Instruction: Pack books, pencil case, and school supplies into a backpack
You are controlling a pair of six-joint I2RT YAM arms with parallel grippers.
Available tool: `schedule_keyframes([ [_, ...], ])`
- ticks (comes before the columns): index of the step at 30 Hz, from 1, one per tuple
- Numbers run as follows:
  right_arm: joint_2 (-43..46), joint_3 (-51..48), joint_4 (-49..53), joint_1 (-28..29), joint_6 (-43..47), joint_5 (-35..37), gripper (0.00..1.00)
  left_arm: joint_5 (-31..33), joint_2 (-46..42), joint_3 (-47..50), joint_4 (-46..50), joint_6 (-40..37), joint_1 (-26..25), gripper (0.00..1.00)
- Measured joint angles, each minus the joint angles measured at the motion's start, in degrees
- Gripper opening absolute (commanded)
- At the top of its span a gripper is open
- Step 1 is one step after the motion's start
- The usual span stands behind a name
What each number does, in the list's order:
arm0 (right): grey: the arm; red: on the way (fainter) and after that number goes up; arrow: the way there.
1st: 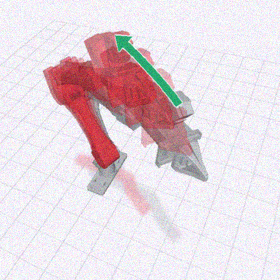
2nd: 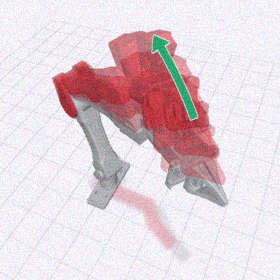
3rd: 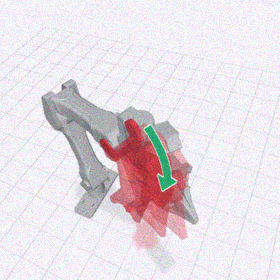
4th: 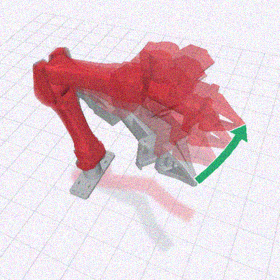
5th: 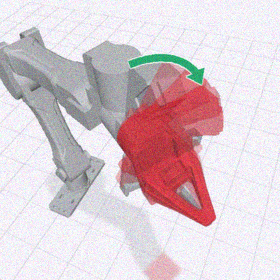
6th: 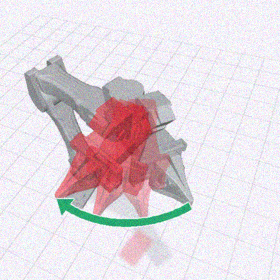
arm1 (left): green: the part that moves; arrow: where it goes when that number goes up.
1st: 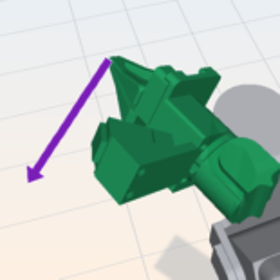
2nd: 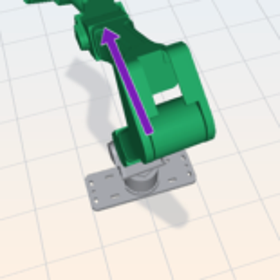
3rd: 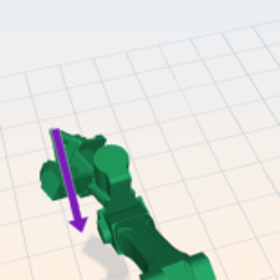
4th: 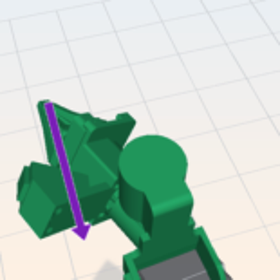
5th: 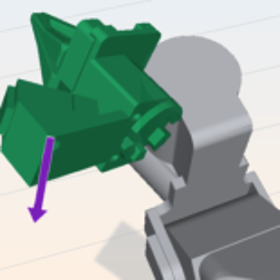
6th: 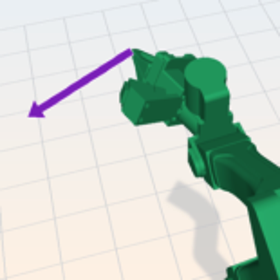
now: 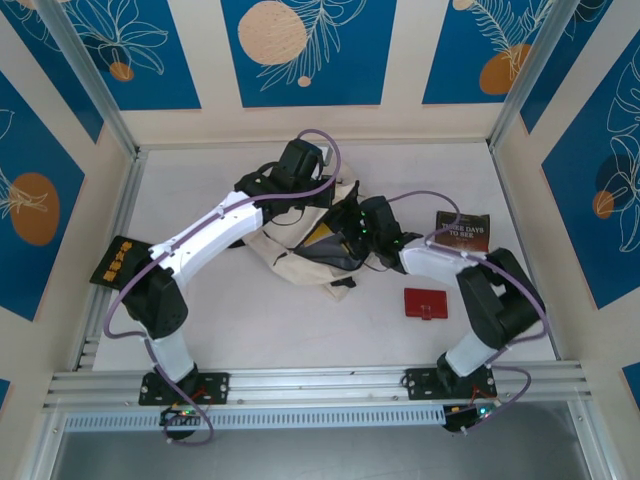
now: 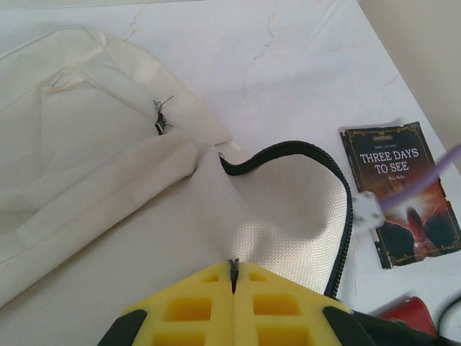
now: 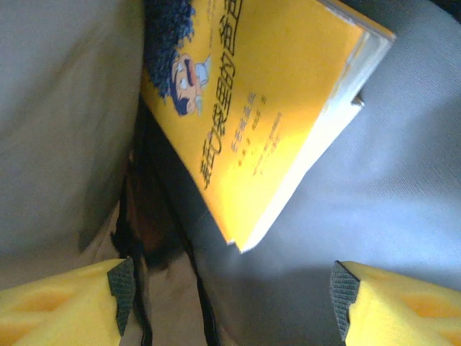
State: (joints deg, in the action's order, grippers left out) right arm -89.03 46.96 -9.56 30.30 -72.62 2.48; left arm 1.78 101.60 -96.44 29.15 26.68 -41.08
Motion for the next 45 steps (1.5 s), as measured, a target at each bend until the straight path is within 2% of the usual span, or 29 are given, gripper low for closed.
schedule_keyframes([
  [2, 3.9, -1.9, 2.8, -0.2, 1.7, 0.6, 0.74, 0.0, 0.0, 0.3, 0.0, 0.0, 0.1, 0.0],
  [7, 14.2, -5.3, 14.3, -0.8, 6.4, 6.1, 0.76, -1.3, -0.5, 3.5, -0.1, 2.0, 1.5, 0.57],
  [12, 24.0, -5.8, 25.7, -2.5, 11.2, 12.5, 0.8, -0.9, -4.8, 10.5, 0.4, 3.6, 6.4, 0.88],
  [14, 26.5, -5.8, 29.1, -3.6, 13.3, 14.0, 0.81, 0.8, -7.6, 13.6, 0.7, 4.2, 9.0, 0.95],
  [17, 28.0, -5.2, 33.4, -4.9, 16.4, 15.2, 0.84, 4.7, -12.7, 18.5, 1.5, 5.2, 13.9, 0.99],
  [21, 27.6, -3.0, 36.0, -5.2, 20.5, 14.7, 0.88, 11.0, -18.7, 26.1, 2.3, 7.0, 21.9, 1.0],
  [27, 23.4, 1.2, 34.4, -5.2, 26.0, 8.7, 0.87, 17.2, -21.2, 35.4, 4.0, 11.4, 33.9, 1.0],
  [33, 20.2, 4.3, 33.9, -5.0, 28.1, 4.5, 0.88, 16.5, -16.6, 38.5, 4.3, 14.0, 43.4, 1.0],
  [38, 20.2, 4.7, 33.4, -4.8, 28.5, 2.9, 0.87, 14.7, -9.2, 37.4, 4.8, 14.5, 46.6, 0.99],
  [45, 20.2, 4.8, 33.8, -4.8, 29.3, 2.3, 0.87, 9.8, -1.1, 34.0, 4.8, 13.9, 49.5, 0.92],
])
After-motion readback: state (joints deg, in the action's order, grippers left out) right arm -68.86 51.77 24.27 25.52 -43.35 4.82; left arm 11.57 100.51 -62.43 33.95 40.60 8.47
